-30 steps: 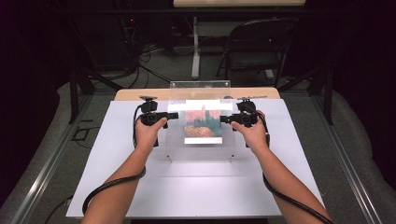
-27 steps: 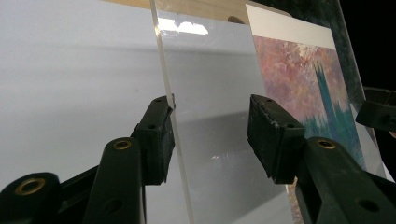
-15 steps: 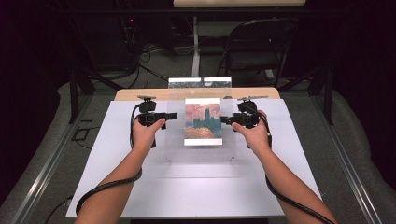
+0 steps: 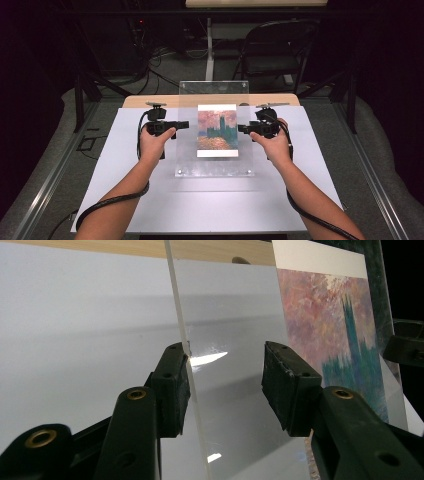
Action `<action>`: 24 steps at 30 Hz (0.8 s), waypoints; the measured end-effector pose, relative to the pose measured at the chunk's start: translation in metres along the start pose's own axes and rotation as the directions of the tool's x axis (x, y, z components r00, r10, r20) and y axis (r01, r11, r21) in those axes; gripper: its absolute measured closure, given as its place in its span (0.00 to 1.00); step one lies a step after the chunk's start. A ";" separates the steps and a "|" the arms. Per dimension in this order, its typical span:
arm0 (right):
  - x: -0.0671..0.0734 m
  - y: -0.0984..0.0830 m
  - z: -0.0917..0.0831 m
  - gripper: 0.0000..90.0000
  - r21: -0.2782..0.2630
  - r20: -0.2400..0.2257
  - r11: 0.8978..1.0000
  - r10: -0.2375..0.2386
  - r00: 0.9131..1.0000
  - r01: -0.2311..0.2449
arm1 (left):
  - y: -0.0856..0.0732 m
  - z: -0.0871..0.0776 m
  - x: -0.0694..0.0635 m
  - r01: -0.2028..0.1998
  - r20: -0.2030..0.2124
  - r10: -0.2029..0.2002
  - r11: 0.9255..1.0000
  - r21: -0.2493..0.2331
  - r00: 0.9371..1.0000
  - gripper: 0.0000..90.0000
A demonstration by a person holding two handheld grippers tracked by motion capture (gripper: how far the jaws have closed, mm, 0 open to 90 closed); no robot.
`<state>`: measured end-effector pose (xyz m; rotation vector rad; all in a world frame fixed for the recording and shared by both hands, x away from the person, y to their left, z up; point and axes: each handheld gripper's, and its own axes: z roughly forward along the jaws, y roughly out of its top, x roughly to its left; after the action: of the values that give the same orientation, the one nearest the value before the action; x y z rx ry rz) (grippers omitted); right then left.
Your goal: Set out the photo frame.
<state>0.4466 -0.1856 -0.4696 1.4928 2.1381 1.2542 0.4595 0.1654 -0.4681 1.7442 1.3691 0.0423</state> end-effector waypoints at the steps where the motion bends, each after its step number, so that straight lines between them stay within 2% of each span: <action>1: 0.001 0.000 -0.001 0.48 0.001 0.000 1.000 -0.001 1.000 0.001 | 0.000 -0.001 0.000 -0.003 0.002 0.003 1.000 -0.002 1.000 0.61; 13: 0.004 0.001 -0.013 0.53 0.002 -0.008 0.999 -0.040 0.999 0.040 | -0.002 -0.012 -0.004 -0.038 0.019 0.038 0.999 0.002 0.999 0.64; 24: 0.004 0.000 -0.022 0.56 0.000 -0.030 0.997 -0.083 0.996 0.083 | -0.003 -0.021 -0.005 -0.086 0.040 0.086 0.996 0.008 0.996 0.66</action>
<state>0.4307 -0.1934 -0.4553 1.3790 2.1961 1.2547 0.4446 0.1738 -0.4550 1.8018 1.2671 0.0482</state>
